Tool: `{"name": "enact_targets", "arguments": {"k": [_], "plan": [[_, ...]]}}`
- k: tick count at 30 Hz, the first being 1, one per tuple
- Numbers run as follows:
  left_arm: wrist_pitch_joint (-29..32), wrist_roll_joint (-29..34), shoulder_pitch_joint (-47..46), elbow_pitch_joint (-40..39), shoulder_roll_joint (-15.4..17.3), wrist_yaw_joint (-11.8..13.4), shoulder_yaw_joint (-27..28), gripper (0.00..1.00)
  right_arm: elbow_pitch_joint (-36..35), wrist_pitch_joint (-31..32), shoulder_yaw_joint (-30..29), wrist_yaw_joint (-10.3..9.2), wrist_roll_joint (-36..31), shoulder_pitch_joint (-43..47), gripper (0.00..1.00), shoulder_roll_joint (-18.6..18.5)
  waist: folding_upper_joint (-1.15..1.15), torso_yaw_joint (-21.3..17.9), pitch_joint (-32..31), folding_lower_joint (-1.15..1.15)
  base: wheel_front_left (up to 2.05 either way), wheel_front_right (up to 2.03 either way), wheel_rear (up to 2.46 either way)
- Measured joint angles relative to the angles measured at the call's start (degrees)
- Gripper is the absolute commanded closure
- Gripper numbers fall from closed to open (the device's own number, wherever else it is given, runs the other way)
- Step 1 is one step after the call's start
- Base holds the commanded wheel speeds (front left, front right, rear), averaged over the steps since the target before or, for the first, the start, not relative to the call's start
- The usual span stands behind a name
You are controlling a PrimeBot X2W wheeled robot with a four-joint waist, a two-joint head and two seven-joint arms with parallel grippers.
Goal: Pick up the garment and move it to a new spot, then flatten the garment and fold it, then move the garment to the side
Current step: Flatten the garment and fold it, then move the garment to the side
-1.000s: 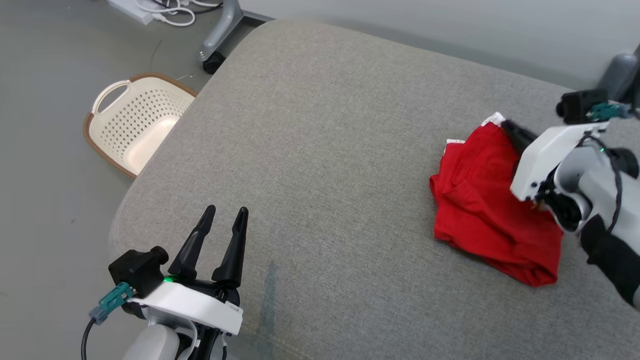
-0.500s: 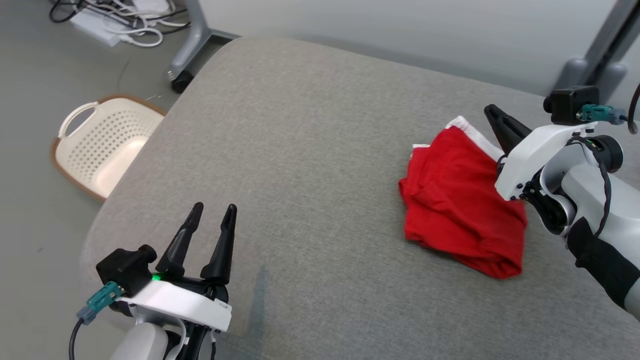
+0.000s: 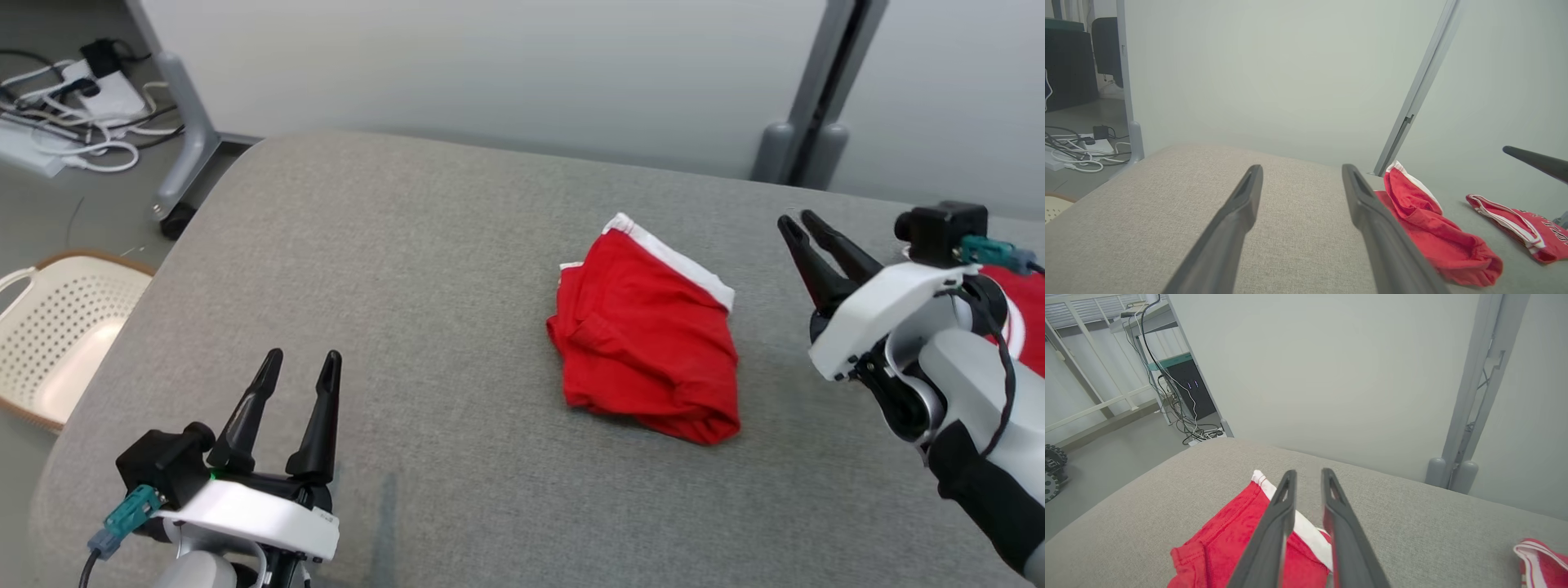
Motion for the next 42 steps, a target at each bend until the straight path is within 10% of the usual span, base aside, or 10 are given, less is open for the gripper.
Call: {"name": "enact_targets", "arguments": {"k": [23, 42], "plan": [[0.36, 0.32, 1.31, -1.64, 0.76, 0.99, -1.18, 0.0, 1.31, 8.39, -17.94, 0.0, -11.62, 12.82, 0.0, 4.63, 0.0, 0.02, -0.97, 0.0, 0.0, 0.0, 0.0], [0.24, 0.12, -0.12, 0.49, -0.42, 0.21, -1.97, 0.0, 15.32, 36.41, -24.59, -0.01, 8.79, 6.96, 0.0, 7.59, 0.0, 7.11, 2.03, 0.0, 0.0, 0.0, 0.0]]}}
